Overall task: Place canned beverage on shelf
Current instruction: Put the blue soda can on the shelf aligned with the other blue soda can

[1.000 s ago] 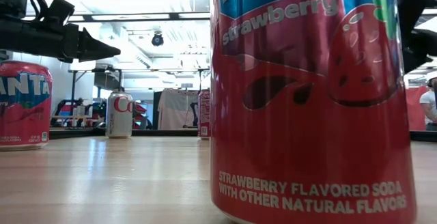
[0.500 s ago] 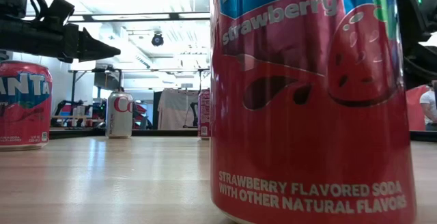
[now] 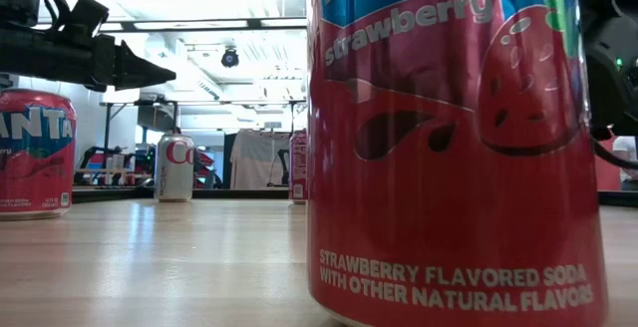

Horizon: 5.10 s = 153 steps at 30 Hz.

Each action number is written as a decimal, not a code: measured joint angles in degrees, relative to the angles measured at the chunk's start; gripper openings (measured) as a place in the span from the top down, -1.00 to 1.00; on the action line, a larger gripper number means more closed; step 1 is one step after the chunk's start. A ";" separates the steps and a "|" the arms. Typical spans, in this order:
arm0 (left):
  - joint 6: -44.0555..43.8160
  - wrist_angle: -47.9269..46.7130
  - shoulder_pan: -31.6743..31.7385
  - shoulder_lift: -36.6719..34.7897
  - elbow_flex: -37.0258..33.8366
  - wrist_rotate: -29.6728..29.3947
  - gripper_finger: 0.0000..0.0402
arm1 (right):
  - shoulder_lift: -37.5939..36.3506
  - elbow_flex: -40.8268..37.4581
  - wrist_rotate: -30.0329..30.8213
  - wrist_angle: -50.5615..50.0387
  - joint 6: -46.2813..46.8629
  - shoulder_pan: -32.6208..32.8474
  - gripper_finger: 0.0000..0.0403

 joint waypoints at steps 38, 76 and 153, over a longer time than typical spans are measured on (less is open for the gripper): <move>-0.02 0.00 0.00 0.00 0.00 -0.02 -0.99 | 0.27 2.08 -6.32 -2.97 -2.63 -0.21 -0.27; 0.00 0.02 0.00 0.00 -0.02 -0.01 -0.99 | 0.36 -4.09 8.40 9.00 -14.99 -10.89 -0.91; -0.02 0.02 0.00 0.00 -0.02 -0.02 -0.99 | -35.92 3.63 9.99 -12.54 -40.64 -30.09 -0.03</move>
